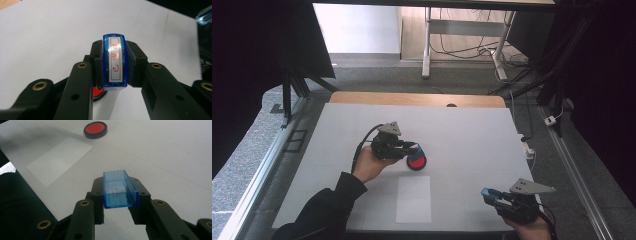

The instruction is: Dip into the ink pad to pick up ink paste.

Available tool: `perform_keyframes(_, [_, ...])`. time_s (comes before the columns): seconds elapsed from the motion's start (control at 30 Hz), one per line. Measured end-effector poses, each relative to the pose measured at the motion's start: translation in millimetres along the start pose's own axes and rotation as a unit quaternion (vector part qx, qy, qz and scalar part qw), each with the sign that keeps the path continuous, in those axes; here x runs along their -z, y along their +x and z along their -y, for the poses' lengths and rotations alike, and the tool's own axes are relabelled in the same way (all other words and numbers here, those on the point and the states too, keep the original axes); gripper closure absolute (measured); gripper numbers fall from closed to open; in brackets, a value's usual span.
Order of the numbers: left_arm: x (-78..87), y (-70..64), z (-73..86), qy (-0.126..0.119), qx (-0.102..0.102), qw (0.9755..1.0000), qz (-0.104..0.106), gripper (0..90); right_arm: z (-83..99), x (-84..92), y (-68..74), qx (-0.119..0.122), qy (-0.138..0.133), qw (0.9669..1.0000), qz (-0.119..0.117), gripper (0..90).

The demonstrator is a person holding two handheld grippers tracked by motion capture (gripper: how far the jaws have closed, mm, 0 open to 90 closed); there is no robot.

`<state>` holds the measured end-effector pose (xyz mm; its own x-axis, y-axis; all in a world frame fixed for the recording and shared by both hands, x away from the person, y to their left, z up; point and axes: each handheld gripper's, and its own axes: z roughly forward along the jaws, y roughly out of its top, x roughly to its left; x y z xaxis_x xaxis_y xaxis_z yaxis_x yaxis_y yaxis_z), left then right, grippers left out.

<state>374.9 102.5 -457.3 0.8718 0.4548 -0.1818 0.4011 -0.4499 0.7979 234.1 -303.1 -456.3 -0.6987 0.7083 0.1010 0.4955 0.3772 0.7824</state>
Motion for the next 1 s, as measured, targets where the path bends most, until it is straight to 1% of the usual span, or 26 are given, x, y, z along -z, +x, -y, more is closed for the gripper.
perform_keyframes(0.2, [-11.4,6.3,-0.8,0.015,0.008,0.9998,-0.005,70.4,0.0,-0.6,0.0,-0.001,-0.001,1.0000,0.000,68.1])
perform_keyframes(0.3, [-15.8,8.9,-0.9,0.024,0.010,0.9995,-0.015,70.4,0.0,-0.5,-0.2,-0.001,0.000,1.0000,-0.001,68.1])
perform_keyframes(0.53, [-24.7,11.7,1.1,0.044,0.016,0.9985,-0.027,70.5,0.0,-0.6,-0.7,-0.002,0.002,1.0000,-0.002,68.0])
perform_keyframes(0.7, [-29.9,14.2,2.9,0.054,0.028,0.9978,-0.027,70.5,0.0,-0.7,-0.7,-0.003,0.002,1.0000,-0.002,68.1])
perform_keyframes(0.83, [-33.4,16.1,4.7,0.062,0.038,0.9968,-0.031,70.5,0.0,-0.6,-0.8,-0.002,0.002,1.0000,-0.002,68.0])
perform_keyframes(1.0, [-36.6,18.1,7.4,0.071,0.044,0.9960,-0.032,70.5,0.1,-0.6,-0.8,-0.002,0.002,1.0000,-0.003,68.0])
